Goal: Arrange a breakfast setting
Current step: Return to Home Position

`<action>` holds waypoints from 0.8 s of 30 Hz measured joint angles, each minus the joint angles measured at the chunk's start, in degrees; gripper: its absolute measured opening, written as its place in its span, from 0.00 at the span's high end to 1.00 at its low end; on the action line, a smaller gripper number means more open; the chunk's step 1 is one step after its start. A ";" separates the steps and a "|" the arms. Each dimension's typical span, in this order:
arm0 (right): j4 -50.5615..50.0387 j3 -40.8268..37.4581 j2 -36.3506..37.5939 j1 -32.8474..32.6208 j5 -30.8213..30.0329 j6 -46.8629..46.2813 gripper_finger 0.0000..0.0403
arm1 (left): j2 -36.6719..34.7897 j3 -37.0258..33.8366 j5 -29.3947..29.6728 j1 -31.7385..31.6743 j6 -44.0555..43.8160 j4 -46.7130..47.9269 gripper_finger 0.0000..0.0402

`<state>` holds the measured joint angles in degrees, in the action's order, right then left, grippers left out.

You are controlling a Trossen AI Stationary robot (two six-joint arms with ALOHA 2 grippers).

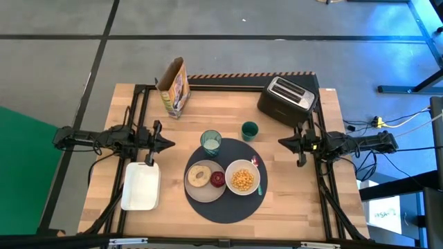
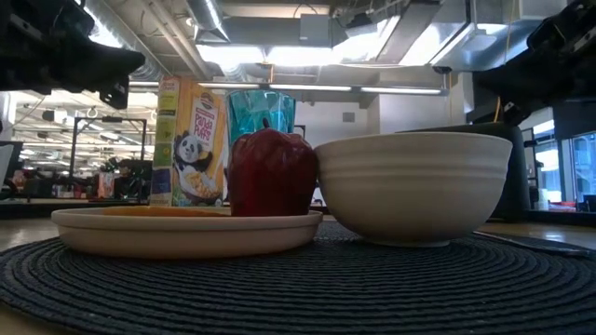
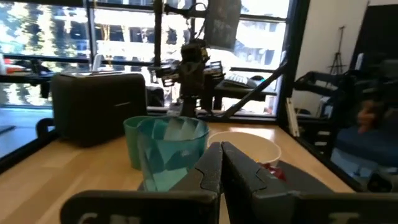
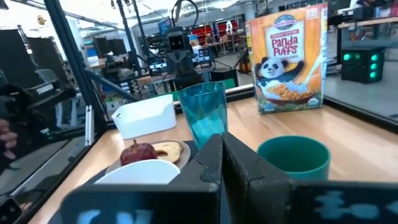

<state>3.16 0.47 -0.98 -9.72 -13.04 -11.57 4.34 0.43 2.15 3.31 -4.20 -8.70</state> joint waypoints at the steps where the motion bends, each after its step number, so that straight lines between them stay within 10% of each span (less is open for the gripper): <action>1: -0.02 0.00 -0.01 -0.01 0.15 -0.39 1.00 | 0.00 0.00 -0.21 0.00 -0.13 -0.04 1.00; 24: -0.19 0.00 -0.01 -0.01 1.66 -0.62 1.00 | 0.02 0.02 0.13 0.00 1.79 0.47 1.00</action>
<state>2.97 0.47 -0.99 -9.73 -11.38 -12.19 4.36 0.45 2.28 3.31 -2.42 -8.23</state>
